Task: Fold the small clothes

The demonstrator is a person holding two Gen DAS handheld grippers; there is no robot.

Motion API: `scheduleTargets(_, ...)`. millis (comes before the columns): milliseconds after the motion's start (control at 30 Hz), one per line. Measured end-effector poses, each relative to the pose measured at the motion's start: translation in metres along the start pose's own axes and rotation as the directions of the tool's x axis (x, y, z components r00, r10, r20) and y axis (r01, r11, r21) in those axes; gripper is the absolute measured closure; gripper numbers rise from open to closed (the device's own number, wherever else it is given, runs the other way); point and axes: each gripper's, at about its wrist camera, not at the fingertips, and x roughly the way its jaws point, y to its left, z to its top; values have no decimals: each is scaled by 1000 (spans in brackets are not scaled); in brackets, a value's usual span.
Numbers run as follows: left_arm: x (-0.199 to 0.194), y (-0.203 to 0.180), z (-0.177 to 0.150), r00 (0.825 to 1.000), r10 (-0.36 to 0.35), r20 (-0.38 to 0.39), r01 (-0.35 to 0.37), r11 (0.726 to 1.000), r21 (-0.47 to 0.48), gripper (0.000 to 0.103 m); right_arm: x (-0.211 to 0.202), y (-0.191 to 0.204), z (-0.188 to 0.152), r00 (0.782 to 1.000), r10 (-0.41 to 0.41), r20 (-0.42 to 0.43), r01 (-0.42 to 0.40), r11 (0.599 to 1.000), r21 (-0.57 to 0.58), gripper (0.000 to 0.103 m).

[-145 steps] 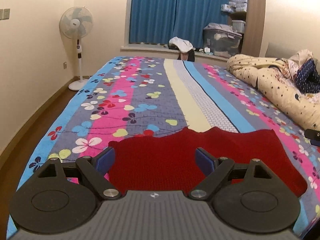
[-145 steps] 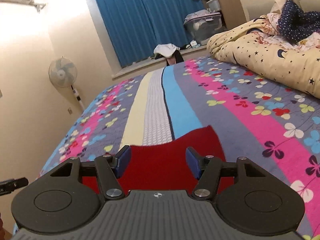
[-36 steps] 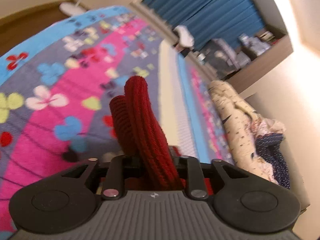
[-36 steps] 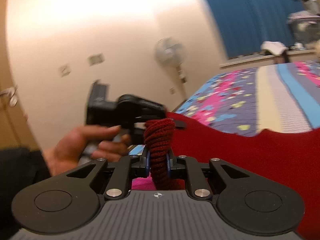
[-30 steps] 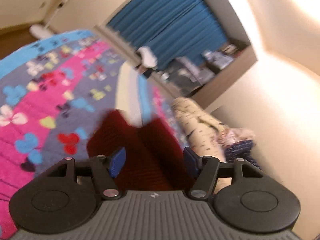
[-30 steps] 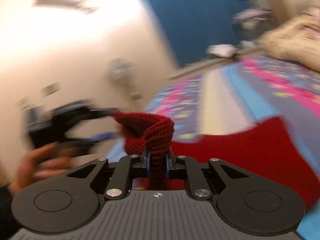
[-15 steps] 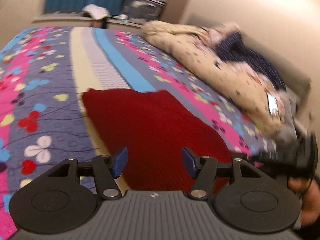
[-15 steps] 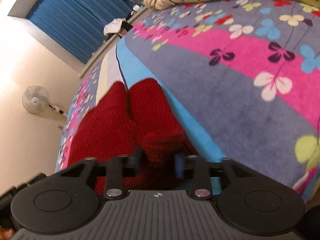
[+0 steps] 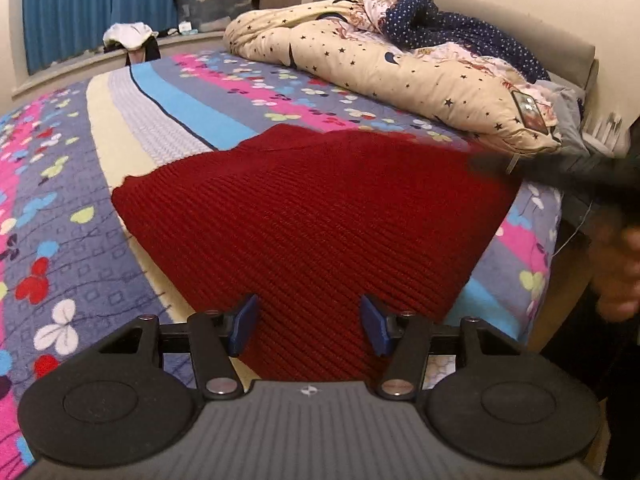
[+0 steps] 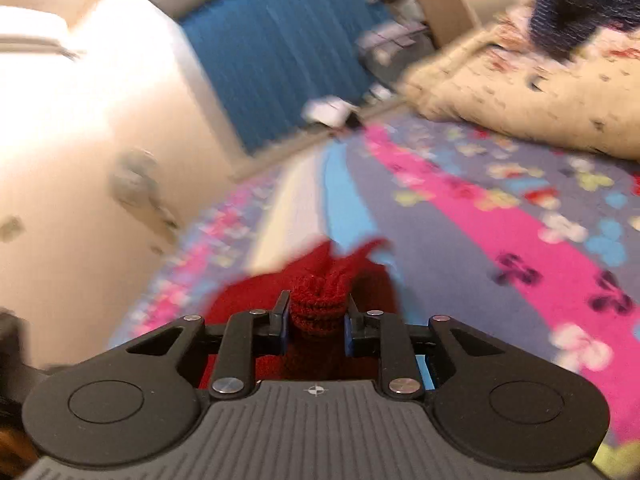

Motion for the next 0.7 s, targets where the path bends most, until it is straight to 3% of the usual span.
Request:
scheduleTargets(33,5,-1,-2,1000,3,-28,-2,1000,15,42,14,-9,-6,994,-62,-90,65,998,25,77)
scheduleTargets(100,13,-8,-8,996,31,-85,-24,997,75,41,44,-36,-23,941,-114,-319,160,979,122,73)
scheduleTargets(133,15,-11,-10,995,43,-93,-33,993,112,41,45,-44,-28,935,-106,-337,173,969,177,68)
scheduleTargets(167,13,-13,-9,995,49,-83,-38,992,121,41,42,-47,-25,938,-103,-331,175,964,198,64)
scheduleTargets(267,1,-2,-1,1000,19,-13,-18,998,52,42,24,-35,-5,955,-174,-242,200,976,86,48)
scheduleTargets(367,-5,5,5,999,-9,46,9,1000,3,42,7,-23,13,961,-235,-145,237,972,-5,48)
scheduleTargets(433,8,2,3,1000,-7,-22,8,999,35,42,3,-16,28,974,-200,-107,193,979,-68,48)
scheduleTargets(500,23,-6,-3,994,52,-101,-39,991,126,41,8,-4,40,987,-131,-97,113,978,-175,48)
scheduleTargets(567,23,-6,-1,995,54,-88,-42,991,131,41,15,13,48,992,-62,-113,28,960,-277,46)
scheduleTargets(700,6,16,11,1000,17,25,-18,1000,9,41,39,43,53,984,33,-176,-111,881,-459,45)
